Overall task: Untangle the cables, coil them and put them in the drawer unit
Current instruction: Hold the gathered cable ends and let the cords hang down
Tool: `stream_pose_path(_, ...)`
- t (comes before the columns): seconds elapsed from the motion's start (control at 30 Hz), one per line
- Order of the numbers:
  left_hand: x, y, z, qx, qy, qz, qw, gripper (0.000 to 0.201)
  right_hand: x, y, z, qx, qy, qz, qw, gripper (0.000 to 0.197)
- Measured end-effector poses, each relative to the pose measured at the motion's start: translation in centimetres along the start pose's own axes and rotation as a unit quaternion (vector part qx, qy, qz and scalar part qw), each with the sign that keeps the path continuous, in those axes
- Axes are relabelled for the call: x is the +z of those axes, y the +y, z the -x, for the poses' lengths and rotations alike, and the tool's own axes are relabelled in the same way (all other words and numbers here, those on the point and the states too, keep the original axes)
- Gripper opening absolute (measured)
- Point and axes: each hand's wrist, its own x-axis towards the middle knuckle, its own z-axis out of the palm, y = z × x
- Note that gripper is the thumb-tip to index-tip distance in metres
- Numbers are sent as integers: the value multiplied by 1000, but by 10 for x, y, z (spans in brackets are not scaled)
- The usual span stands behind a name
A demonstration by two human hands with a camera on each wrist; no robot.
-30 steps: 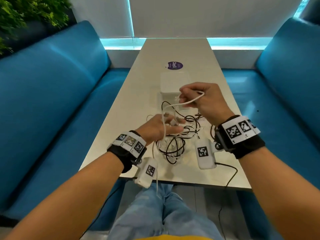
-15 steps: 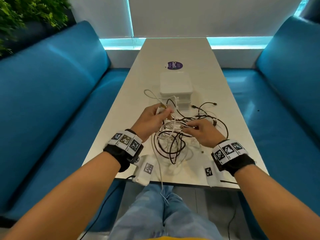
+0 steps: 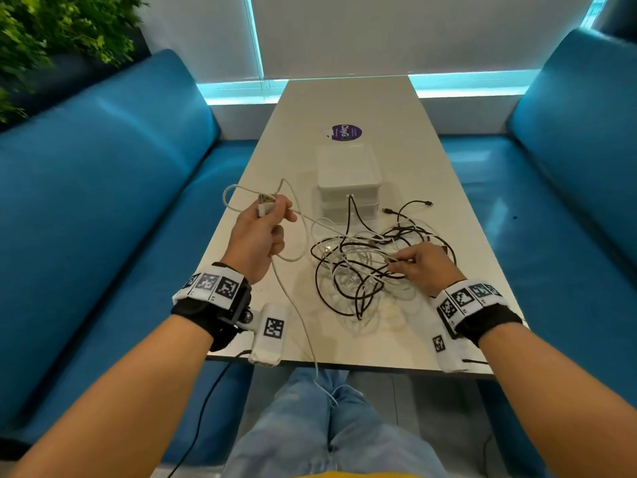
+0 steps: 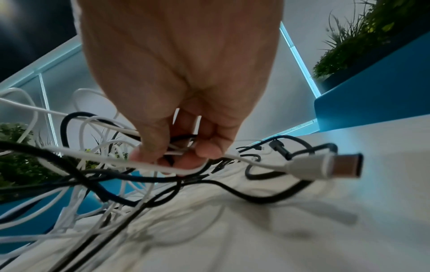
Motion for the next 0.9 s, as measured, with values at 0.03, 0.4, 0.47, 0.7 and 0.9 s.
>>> stream_pose_path(0.03, -1, -1, 0, 2, 5, 6, 1000, 19, 0, -2, -1, -1, -1, -2, 1000, 14)
stream_pose_path(0.4, -10, 1, -2, 25, 19, 21, 999, 17, 5, -7, 0, -12, -11, 18, 1000, 10)
stream_pose_path(0.47, -11, 5, -3, 46, 12, 18, 999, 17, 1, -11, -1, -24, -22, 47, 998, 12)
stream_pose_path(0.7, -9, 5, 0, 108, 15, 8, 994, 19, 4, -21, -7, -15, -45, 135, 990, 16)
stream_pose_path(0.9, -2, 5, 2, 83, -29, -43, 995, 18, -12, -55, -12, -8, -103, 277, 955, 51)
